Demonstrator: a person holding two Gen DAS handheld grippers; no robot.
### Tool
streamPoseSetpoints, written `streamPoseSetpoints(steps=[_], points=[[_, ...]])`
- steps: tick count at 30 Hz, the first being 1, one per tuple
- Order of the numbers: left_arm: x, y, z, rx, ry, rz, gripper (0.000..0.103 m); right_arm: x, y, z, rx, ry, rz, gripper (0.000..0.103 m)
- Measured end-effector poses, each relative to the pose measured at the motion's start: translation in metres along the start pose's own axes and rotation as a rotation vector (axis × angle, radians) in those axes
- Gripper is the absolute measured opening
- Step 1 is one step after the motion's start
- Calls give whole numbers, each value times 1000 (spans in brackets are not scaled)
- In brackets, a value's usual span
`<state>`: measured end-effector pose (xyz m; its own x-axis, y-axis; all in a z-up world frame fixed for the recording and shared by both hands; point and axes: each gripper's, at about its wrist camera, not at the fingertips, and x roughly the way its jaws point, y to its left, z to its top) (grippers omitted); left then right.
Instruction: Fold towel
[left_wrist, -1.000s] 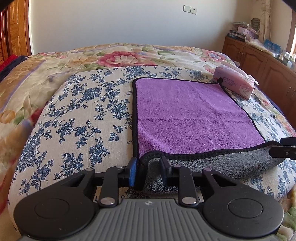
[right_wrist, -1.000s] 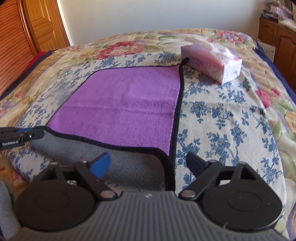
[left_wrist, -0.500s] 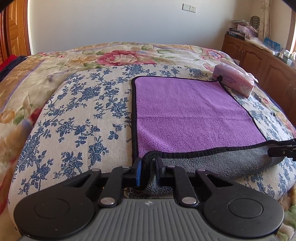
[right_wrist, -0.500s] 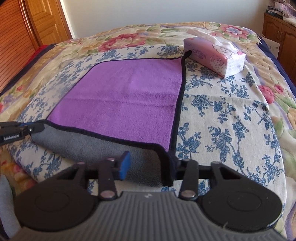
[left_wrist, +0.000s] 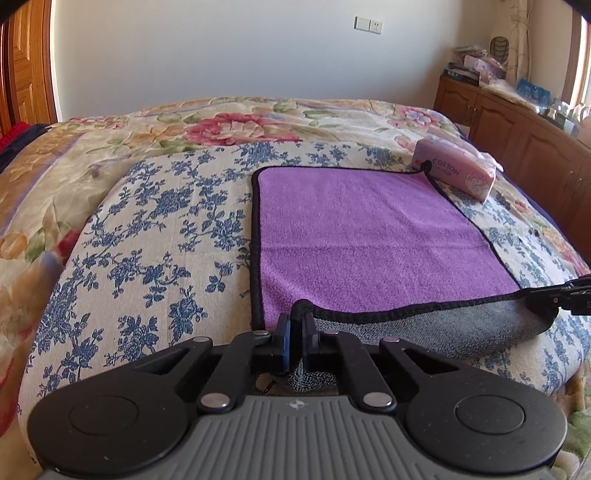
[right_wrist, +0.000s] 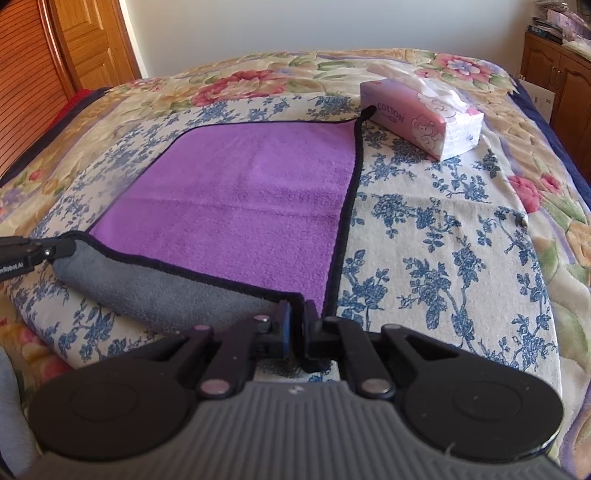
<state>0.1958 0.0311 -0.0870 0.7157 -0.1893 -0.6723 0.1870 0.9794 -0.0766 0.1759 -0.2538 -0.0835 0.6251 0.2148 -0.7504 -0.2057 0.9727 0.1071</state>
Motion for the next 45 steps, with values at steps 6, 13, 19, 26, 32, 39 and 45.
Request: streamPoseSetpoints(steps=[6, 13, 19, 26, 32, 39, 45], points=[[-6, 0, 3, -6, -29, -5, 6, -3, -1, 2, 7, -26, 7, 4], [-14, 0, 7, -27, -78, -14, 6, -7, -2, 4, 13, -52, 21, 4], [-16, 0, 10, -34, -89, -21, 6, -11, -2, 7, 13, -84, 29, 4], [-20, -1, 11, -34, -110, -28, 5, -15, 1, 10, 1, -114, 27, 4], [-23, -3, 16, -37, -136, -43, 5, -17, 0, 15, -5, -149, 28, 4], [-14, -1, 20, -29, -138, -23, 5, -10, -4, 23, -9, -159, 26, 4], [-10, -2, 26, -27, -154, -28, 5, -9, -2, 28, -24, -174, 30, 4]])
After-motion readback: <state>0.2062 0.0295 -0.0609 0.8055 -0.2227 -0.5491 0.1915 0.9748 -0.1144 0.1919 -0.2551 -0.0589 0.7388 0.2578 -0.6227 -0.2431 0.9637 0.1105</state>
